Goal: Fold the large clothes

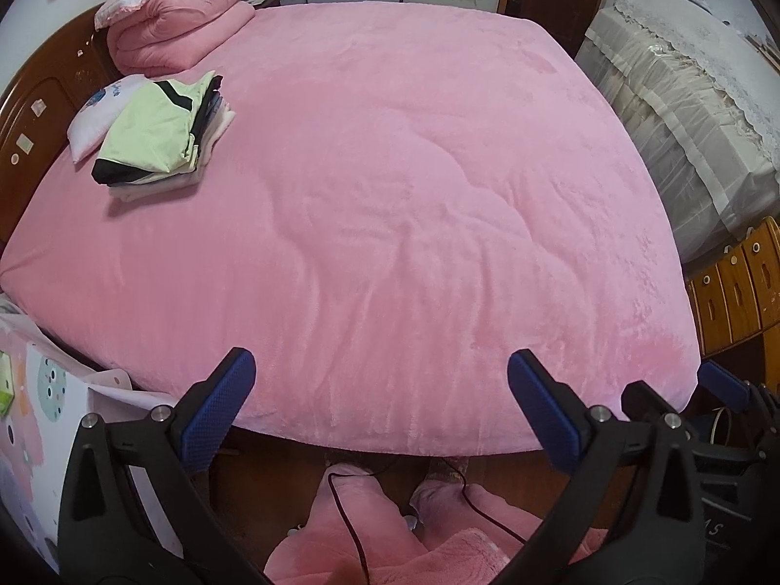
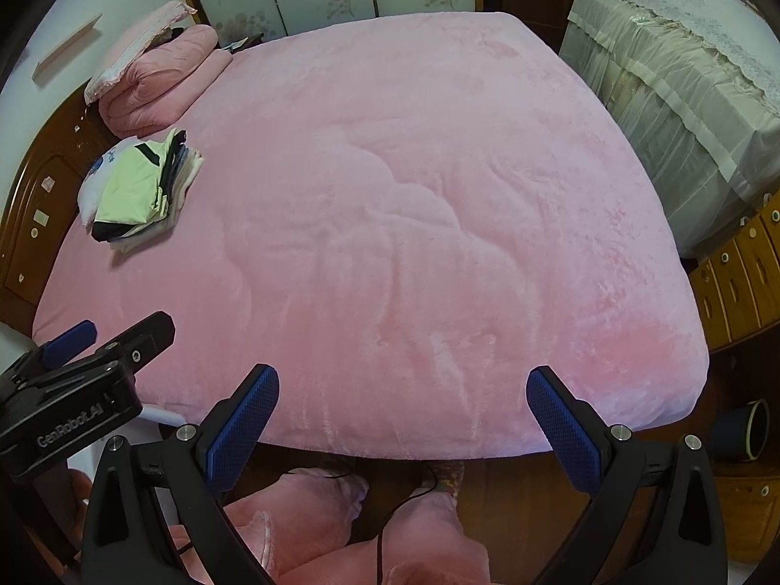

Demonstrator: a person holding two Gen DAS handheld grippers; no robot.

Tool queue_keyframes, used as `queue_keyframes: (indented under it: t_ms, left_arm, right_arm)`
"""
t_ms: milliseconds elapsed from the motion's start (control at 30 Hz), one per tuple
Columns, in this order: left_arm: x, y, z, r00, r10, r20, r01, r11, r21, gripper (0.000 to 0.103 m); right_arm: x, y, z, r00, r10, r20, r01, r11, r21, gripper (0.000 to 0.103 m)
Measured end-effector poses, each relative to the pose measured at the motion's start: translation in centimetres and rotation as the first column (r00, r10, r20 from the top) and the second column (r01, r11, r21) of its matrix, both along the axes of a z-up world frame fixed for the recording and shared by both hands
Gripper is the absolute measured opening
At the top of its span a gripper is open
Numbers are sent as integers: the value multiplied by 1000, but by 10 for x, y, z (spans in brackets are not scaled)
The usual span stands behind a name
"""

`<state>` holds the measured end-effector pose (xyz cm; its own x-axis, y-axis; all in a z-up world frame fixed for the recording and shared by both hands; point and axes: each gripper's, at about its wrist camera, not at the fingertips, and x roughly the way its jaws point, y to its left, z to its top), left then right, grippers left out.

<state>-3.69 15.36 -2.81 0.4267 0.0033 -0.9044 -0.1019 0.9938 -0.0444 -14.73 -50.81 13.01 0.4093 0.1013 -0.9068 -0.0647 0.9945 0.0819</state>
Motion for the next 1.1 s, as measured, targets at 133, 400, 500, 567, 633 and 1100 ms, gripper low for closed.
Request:
queue_keyframes:
  t_ms: [133,400,500,567,633,1100]
  left_arm:
    - [2,-2,-1,1000,-3,-6,3,1000,17,102]
    - [2,-4,0,1000,-3,7,3,999,34,102]
    - [4,-2,-2,1000,3,-1,-3,1000,25,102]
    - [5,-1,-2,1000,2,-3,-2,1000,21,102]
    - [5,-2,-2,1000,2,-4,-2,1000,23,102]
    - [11,1,-10,1000,3,-19,-3,1000,11,102]
  right_arm:
    - [3,0,-1,1000,-5,1,5,1000,-3,103]
    - [-13,23,-4,1000,-14,-2,14,1000,-6,103]
    - [-15,27,-3,1000,-10,-2,10,1000,-10,103]
    - [-16,32,-2,1000,-11,-1,11,1000,-14,103]
    - [-17,34,-1,1000,-8,2,8,1000,-18,103]
    - [-14,35,-3,1000,-13,-11,13,1000,-16,103]
